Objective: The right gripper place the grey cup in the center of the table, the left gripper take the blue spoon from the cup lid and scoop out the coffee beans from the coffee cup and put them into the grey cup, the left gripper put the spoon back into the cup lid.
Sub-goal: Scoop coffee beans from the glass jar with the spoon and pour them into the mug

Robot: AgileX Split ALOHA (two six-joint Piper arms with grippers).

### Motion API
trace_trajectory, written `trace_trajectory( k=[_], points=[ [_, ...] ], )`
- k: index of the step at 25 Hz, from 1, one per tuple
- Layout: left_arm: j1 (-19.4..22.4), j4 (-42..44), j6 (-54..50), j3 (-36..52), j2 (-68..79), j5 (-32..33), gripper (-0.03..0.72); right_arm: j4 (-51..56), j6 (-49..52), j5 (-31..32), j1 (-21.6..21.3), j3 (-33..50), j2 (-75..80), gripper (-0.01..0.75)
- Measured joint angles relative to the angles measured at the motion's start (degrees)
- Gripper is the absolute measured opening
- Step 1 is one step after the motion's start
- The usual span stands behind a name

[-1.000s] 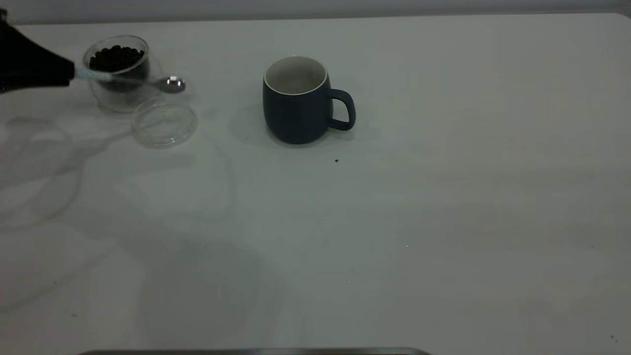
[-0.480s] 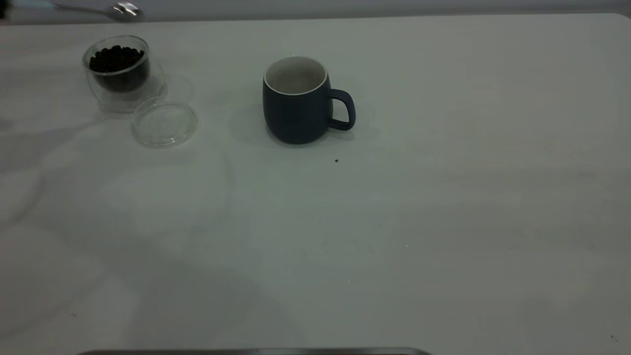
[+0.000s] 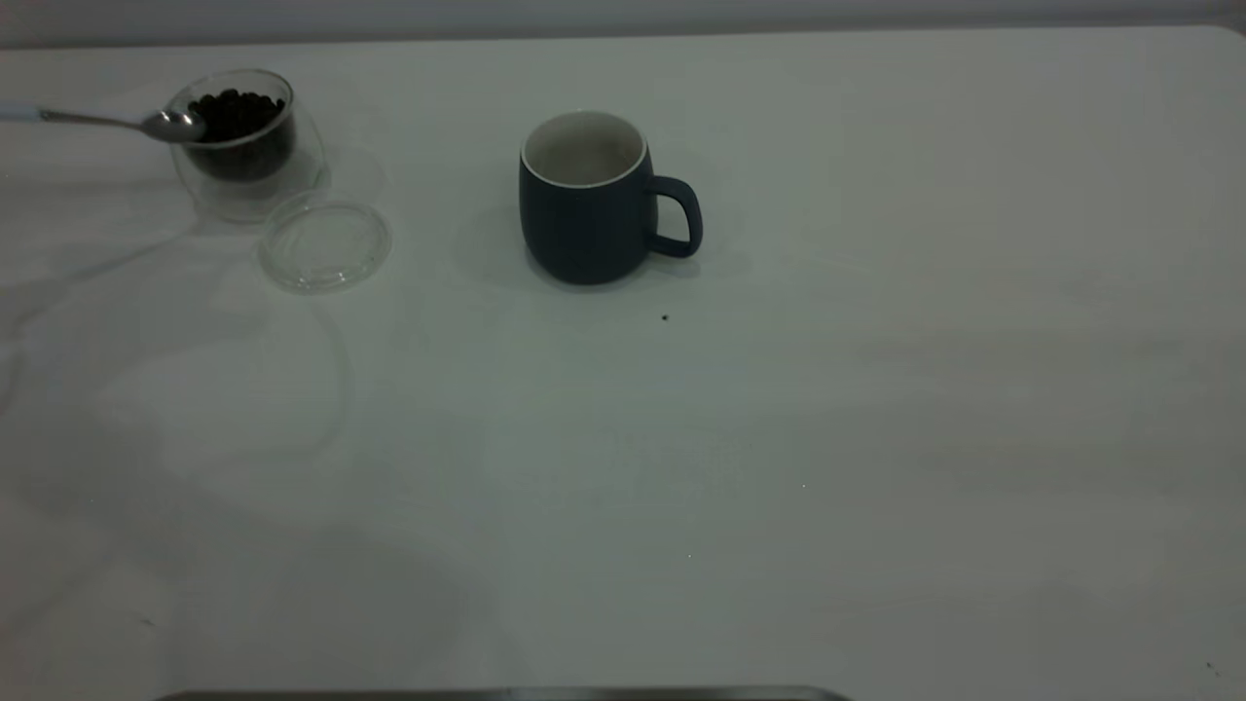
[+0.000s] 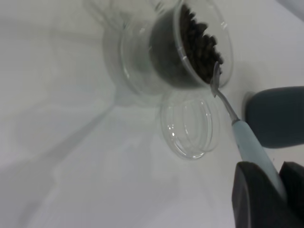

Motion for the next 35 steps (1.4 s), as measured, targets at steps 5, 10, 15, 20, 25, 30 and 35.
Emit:
trace_trajectory(
  k=[5,10,15,20,25,30,35],
  points=[
    [-0.1,-6.6,1.0,0.0,3.7,-0.1,0.131,0.0,0.0,0.0,0.0,0.0,0.0,0.358],
    [-0.1,-8.9,3.1,0.0,4.4,-0.3,0.131,0.0,0.0,0.0,0.0,0.0,0.0,0.358],
    [-0.2,-9.1,3.5,-0.1,4.4,-1.3,0.131,0.0,0.0,0.0,0.0,0.0,0.0,0.358],
    [-1.9,-10.0,3.5,-0.3,4.4,-3.6,0.131,0.0,0.0,0.0,0.0,0.0,0.0,0.358],
    [-4.4,-10.2,3.4,-1.0,4.8,-5.8,0.131,0.0,0.0,0.0,0.0,0.0,0.0,0.358],
    [-7.0,-9.5,2.7,-1.7,5.3,-6.2,0.131,0.0,0.0,0.0,0.0,0.0,0.0,0.358],
    [-7.4,-9.3,1.9,-1.7,5.3,-6.7,0.131,0.0,0.0,0.0,0.0,0.0,0.0,0.358]
  ],
)
